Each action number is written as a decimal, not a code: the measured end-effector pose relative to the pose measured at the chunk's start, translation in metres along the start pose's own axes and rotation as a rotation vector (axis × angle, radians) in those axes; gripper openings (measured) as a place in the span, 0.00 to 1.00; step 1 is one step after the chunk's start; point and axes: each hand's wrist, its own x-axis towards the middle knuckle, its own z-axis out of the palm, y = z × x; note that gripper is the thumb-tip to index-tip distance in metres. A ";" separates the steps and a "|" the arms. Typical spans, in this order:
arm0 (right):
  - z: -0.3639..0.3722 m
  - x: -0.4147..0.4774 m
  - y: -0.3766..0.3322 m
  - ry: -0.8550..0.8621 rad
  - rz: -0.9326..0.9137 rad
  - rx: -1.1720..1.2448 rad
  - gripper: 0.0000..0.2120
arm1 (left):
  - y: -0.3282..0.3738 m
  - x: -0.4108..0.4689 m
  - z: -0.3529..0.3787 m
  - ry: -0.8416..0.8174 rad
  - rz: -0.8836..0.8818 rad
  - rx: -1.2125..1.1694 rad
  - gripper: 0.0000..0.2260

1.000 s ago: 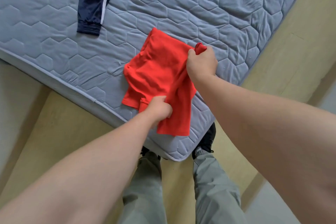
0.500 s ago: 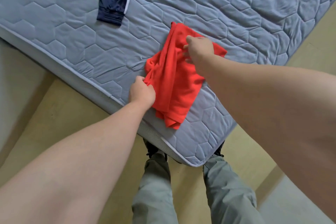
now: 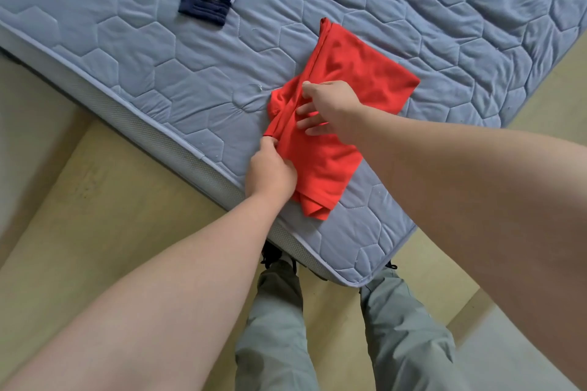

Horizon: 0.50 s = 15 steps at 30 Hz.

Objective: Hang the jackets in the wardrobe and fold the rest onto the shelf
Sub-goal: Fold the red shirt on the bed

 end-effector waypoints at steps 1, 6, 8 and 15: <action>0.000 -0.001 0.000 -0.013 0.003 0.000 0.15 | -0.003 0.003 -0.003 0.004 -0.058 -0.046 0.13; -0.005 0.005 0.003 0.182 -0.094 -0.097 0.09 | -0.021 0.019 -0.014 -0.023 -0.143 -0.064 0.05; -0.013 0.008 0.007 0.316 -0.132 -0.232 0.10 | -0.022 0.020 -0.013 0.053 -0.091 0.008 0.13; -0.024 -0.004 0.065 0.667 0.125 -0.349 0.20 | -0.012 0.033 -0.007 -0.205 -0.178 -0.080 0.30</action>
